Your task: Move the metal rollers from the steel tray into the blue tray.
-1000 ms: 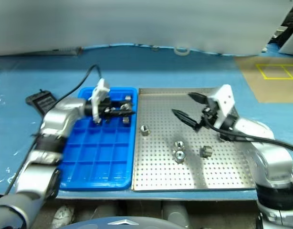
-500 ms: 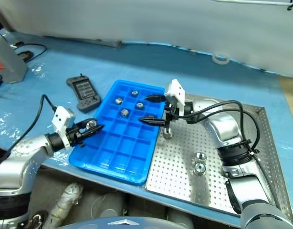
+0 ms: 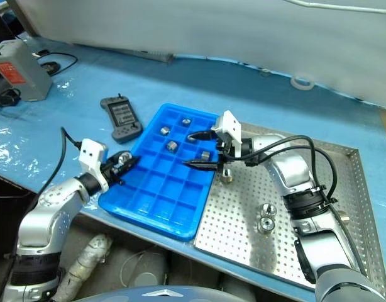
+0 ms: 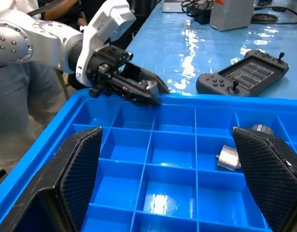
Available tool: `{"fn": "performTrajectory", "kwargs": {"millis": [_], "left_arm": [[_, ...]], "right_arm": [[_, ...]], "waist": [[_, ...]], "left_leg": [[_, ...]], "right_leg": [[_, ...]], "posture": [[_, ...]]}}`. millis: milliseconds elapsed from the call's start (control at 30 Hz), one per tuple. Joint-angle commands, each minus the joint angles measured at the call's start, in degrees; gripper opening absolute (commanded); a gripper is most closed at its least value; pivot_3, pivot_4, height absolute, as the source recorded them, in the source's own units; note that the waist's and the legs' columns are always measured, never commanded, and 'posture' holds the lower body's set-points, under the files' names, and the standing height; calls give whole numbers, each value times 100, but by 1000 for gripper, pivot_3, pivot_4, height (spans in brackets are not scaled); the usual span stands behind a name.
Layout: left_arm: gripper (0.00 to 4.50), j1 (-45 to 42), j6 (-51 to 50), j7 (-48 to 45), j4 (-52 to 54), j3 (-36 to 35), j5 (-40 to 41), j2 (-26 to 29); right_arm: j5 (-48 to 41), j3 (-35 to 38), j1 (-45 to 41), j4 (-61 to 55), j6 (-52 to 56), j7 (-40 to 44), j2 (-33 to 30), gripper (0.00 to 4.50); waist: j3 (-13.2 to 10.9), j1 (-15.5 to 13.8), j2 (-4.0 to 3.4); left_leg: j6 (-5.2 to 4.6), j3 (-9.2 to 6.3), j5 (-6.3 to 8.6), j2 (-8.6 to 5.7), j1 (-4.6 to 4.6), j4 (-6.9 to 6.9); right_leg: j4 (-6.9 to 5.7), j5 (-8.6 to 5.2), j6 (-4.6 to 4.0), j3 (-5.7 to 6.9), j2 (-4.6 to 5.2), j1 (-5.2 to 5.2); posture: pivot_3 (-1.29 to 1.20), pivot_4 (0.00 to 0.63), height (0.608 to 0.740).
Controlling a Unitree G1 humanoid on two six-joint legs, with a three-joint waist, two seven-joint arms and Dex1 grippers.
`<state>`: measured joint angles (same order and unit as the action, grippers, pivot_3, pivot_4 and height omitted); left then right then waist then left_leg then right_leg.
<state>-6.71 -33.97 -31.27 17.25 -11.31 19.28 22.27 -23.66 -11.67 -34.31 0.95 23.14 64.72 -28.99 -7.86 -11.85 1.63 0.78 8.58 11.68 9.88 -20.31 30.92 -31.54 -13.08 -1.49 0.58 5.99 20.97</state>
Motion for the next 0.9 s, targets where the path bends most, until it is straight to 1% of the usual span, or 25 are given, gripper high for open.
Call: {"fn": "performTrajectory", "kwargs": {"millis": [33,267,467,533,633,733,900], "left_arm": [[1729,-248,103,102,-58,-24,40,77],[1729,-703,162,250,-585,511,-160,-106],[1729,-838,200,236,-801,684,-162,-154],[2478,-865,180,244,-877,723,-203,-119],[3316,-844,181,151,-878,673,-128,-49],[4297,-875,193,116,-807,596,-67,5],[4297,-1156,264,-167,-680,506,220,150]], "right_arm": [[11,184,0,-192,-127,-111,37,4500],[153,198,102,-148,-277,-213,46,4500],[191,226,219,-222,-314,-322,64,4500],[213,212,255,-270,-319,-367,76,4500],[206,217,292,-310,-317,-395,56,4500],[221,243,292,-274,-346,-413,44,4500],[211,326,332,-311,-354,-450,-13,4500]], "waist": [[0,3,0],[1,-7,3],[3,28,5],[3,31,5],[3,32,5],[3,54,5],[2,97,5]], "left_leg": [[2,-1,-1,0,2,0],[4,-4,-4,-1,2,0],[5,-4,-5,-1,5,-1],[8,-4,-7,1,8,-6],[8,-5,-7,0,13,-6],[10,-4,-8,1,20,-7],[23,-6,-18,4,21,-19]], "right_leg": [[-1,2,4,0,0,-1],[-3,8,15,6,1,-5],[-5,13,22,6,-1,-5],[-7,12,22,6,-2,-5],[-7,11,22,6,-1,-9],[-9,11,22,4,-2,-12],[-12,12,23,10,-4,-10]], "posture": [[337,150,740],[317,150,740],[297,150,740],[288,150,740],[286,150,740],[283,150,740],[253,150,740]]}}
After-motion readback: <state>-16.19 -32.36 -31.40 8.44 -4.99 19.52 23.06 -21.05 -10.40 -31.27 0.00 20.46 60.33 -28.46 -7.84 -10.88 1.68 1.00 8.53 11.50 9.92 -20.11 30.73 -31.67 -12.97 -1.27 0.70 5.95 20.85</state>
